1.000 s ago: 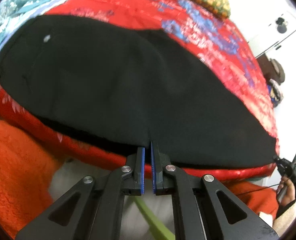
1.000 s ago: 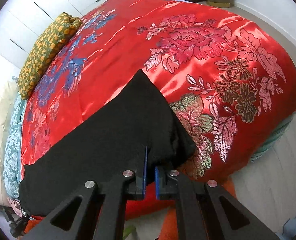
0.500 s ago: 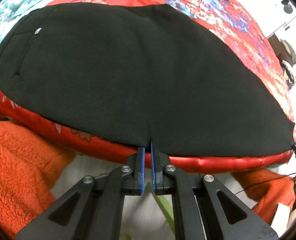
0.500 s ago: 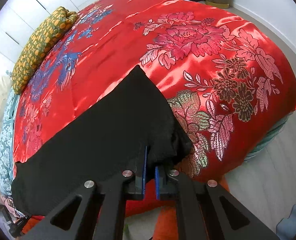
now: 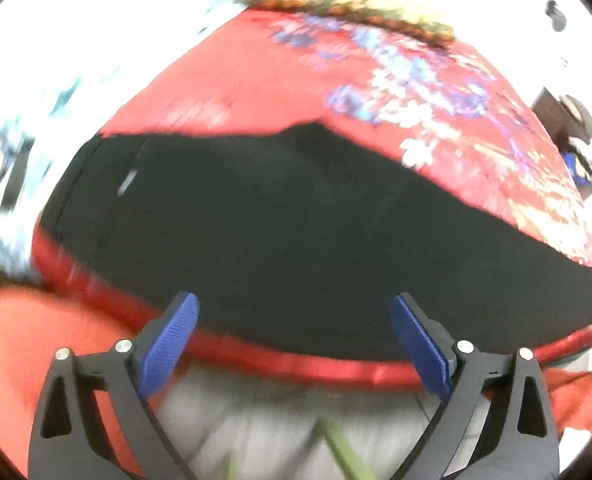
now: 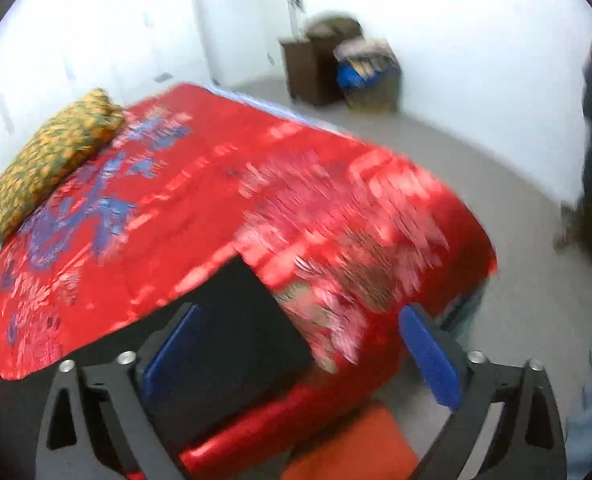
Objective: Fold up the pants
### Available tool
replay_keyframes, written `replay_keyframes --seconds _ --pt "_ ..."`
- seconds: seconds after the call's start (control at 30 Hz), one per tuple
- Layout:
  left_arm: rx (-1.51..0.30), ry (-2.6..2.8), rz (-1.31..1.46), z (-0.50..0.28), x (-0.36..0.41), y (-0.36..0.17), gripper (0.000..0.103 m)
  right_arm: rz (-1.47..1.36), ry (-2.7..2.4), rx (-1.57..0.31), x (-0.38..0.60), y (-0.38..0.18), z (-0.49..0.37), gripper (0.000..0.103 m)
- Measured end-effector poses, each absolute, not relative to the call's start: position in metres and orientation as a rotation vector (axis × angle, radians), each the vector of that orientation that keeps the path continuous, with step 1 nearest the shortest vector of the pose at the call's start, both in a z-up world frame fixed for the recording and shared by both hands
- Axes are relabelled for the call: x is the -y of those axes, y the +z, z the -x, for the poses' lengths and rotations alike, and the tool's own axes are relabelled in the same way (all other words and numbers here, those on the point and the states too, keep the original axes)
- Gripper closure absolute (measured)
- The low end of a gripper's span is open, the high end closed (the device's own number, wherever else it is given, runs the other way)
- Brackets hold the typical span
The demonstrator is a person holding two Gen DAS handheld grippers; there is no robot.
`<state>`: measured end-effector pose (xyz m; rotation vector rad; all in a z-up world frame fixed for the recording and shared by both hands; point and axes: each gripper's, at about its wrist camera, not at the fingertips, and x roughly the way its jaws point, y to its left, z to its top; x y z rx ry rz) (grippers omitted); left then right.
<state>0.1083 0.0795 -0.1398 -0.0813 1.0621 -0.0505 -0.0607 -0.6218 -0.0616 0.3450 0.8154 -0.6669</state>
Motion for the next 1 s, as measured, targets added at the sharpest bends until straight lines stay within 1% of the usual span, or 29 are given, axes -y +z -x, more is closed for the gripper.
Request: replay_keyframes --seconds 0.07,0.17,0.27,0.3,0.33,0.4,0.5,0.63,0.7,1.0 --pt "-0.994 -0.113 0.061 -0.151 -0.054 -0.149 0.006 -0.313 -0.559 -0.806 0.591 -0.064 0.039 0.0" --pt "-0.916 -0.112 0.021 -0.207 -0.026 -0.172 0.006 -0.321 -0.387 -0.866 0.54 -0.093 0.001 0.0" --pt "-0.941 -0.107 -0.017 -0.248 -0.009 -0.202 0.006 -0.284 -0.299 -0.888 0.497 -0.122 -0.021 0.001" --pt "-0.971 -0.089 -0.045 -0.258 -0.008 -0.216 0.005 -0.26 -0.279 -0.904 0.488 -0.129 -0.026 0.001" --pt "-1.0 -0.086 -0.059 -0.265 -0.007 -0.23 0.001 -0.201 -0.247 -0.93 0.473 -0.137 -0.034 0.0" --pt "-0.952 -0.107 -0.032 -0.262 -0.016 -0.239 0.0 -0.103 -0.214 -0.94 0.454 -0.144 -0.04 0.0" --pt "-0.939 -0.095 -0.054 -0.26 -0.013 -0.238 0.0 0.005 -0.195 -0.933 0.444 -0.157 -0.056 0.0" --pt "-0.94 -0.102 -0.037 -0.257 -0.015 -0.237 0.0 -0.032 -0.199 -0.986 0.452 -0.191 -0.069 0.0" --pt "-0.941 -0.101 -0.039 -0.26 -0.012 -0.239 0.0 -0.037 -0.198 -0.956 0.452 -0.191 -0.07 0.0" --pt "-0.941 -0.099 -0.042 -0.261 -0.01 -0.239 0.0 -0.038 -0.202 -0.954 0.453 -0.191 -0.068 0.0"
